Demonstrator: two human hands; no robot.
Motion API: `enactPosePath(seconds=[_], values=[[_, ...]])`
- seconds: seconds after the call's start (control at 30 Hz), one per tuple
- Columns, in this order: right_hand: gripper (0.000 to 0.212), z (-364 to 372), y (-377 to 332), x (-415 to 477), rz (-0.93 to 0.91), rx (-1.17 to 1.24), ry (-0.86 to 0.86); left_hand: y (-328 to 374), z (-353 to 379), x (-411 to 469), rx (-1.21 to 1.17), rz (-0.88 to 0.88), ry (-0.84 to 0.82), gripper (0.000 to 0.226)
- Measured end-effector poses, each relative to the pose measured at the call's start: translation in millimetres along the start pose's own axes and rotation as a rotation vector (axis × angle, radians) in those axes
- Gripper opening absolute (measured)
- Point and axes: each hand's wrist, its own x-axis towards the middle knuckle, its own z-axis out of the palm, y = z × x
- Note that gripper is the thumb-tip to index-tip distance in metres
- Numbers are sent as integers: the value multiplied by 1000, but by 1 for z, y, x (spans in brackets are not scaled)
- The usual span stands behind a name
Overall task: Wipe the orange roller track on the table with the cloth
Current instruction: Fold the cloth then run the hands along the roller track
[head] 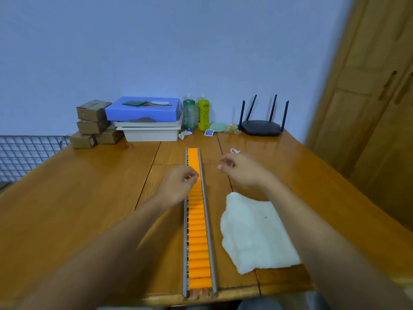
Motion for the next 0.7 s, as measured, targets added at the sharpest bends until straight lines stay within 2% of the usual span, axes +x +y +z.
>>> enactPosePath(seconds=[0.1,0.2,0.33,0.57,0.7], values=[[54,25,-9,39,8,2,5,-24,6,18,-18,-114,45,29],[60,49,-16,82,30,14,-37,-38,14,36,-17,-169,40,37],[80,80,-15,139,118,-2,-70,-54,23,65,-63,-217,42,43],[78,108,-1,205,183,-66,-96,-72,38,80,-114,-217,77,29],[75,112,5,230,219,-106,-85,-83,42,83,-181,-241,95,35]])
